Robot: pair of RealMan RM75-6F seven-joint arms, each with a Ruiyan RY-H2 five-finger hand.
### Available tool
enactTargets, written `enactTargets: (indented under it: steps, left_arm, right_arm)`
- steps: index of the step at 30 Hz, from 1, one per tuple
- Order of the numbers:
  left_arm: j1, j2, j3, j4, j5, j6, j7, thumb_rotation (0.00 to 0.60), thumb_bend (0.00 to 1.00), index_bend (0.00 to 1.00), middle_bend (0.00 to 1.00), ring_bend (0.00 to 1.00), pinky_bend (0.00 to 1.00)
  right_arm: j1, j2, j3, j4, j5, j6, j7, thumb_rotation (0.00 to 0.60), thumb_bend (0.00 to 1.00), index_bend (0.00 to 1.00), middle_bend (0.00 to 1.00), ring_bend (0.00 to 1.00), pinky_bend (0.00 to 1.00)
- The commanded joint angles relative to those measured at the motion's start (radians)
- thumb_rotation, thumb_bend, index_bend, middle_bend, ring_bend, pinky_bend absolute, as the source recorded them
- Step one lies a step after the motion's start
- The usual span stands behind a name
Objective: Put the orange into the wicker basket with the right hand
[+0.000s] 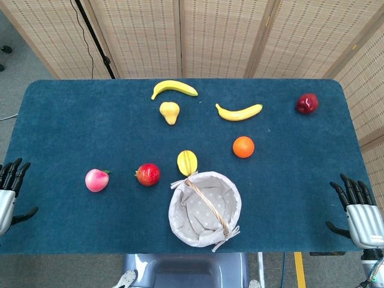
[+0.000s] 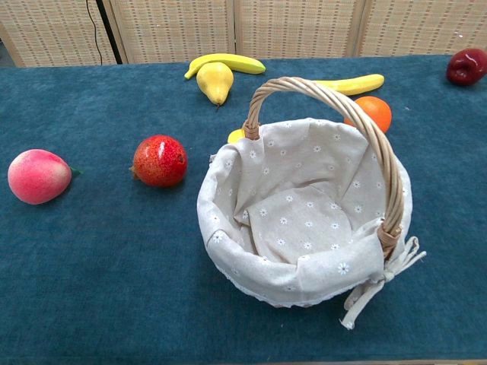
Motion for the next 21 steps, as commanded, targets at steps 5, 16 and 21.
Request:
enactTargets:
  steps: [5,16,21]
  left_arm:
    - [-0.012,-0.011,-0.009,0.001,0.008,-0.002,-0.014,0.6,0.0,0.0,0.0,0.0,0.0]
    - [-0.009,-0.016,-0.007,-0.004,-0.002,-0.002,0.004,0.6,0.0,0.0,0.0,0.0,0.0]
    - [-0.009,-0.018,-0.01,0.009,-0.012,-0.004,-0.014,0.6,0.0,0.0,0.0,0.0,0.0]
  right_arm:
    - [0.004,0.011,0.007,-0.01,0.006,-0.005,-0.004,0.6,0.0,0.14,0.0,0.0,0.0]
    - [0.044,0.013,0.015,0.024,-0.011,-0.049,0.044,0.6,0.0,0.13,0.0,0.0,0.0]
    - [0.118,-0.003,0.019,0.048,-0.075,-0.108,0.082,0.6,0.0,0.13,0.0,0.0,0.0]
